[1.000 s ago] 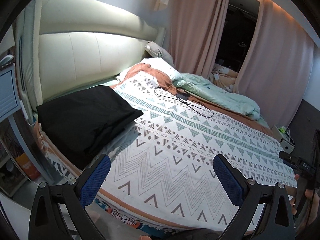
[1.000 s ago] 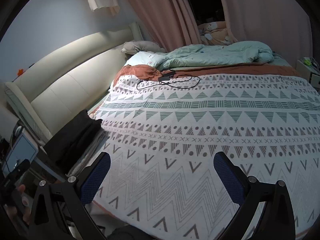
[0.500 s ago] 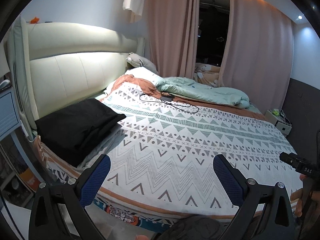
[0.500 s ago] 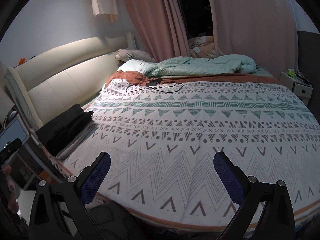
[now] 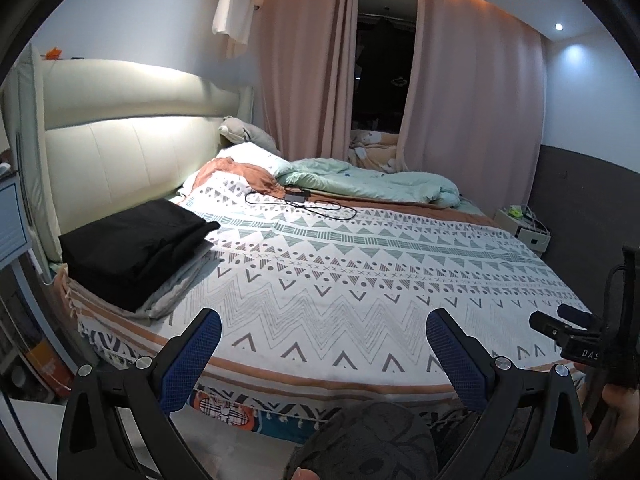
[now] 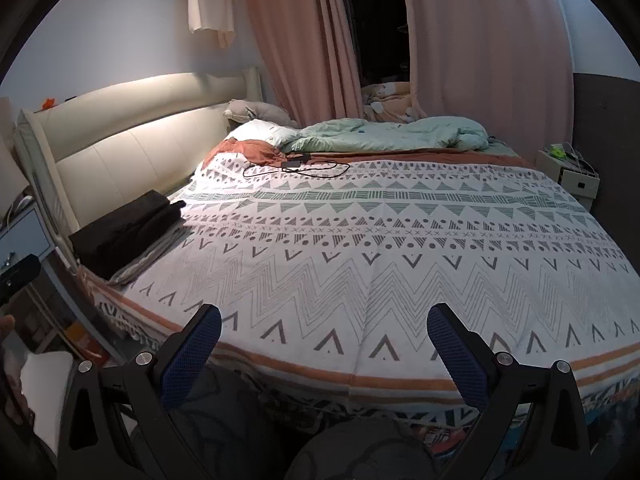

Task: Fold large clothes

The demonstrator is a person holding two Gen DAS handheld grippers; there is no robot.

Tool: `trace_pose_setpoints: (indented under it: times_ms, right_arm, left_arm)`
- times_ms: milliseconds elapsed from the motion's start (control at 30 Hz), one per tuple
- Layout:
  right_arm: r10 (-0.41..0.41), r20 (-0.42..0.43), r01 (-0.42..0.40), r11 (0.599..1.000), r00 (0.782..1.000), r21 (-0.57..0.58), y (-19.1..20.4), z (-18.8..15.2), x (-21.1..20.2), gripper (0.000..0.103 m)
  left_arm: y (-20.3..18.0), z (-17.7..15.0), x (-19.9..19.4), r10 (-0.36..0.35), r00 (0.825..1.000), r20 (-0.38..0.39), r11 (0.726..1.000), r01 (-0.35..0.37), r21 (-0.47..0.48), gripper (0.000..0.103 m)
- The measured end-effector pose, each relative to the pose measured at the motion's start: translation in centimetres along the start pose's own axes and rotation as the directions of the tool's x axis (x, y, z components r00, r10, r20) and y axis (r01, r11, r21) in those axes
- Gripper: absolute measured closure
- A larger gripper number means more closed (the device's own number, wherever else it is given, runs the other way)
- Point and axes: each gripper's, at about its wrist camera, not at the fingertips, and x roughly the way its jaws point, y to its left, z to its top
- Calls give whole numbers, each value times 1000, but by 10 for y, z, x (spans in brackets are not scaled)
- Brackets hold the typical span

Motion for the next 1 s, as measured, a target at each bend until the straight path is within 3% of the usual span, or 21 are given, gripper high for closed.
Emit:
trace_pose_setpoints:
  times_ms: [233, 533, 1000]
  right_arm:
    - [-47, 37, 46, 998, 998, 33, 5, -27, -40, 0]
    - [-66, 86, 64, 998, 994, 31, 12, -37, -81, 0]
    - [-58, 89, 54, 997, 994, 46, 16, -39, -84, 0]
  left_arm:
    - [-11, -24, -24, -36, 999, 22, 998, 35, 60, 1]
    - [-25, -44, -54, -68, 996, 58, 990, 60, 131, 0]
    - [-19, -47, -66, -71, 995, 73, 991, 62, 116, 0]
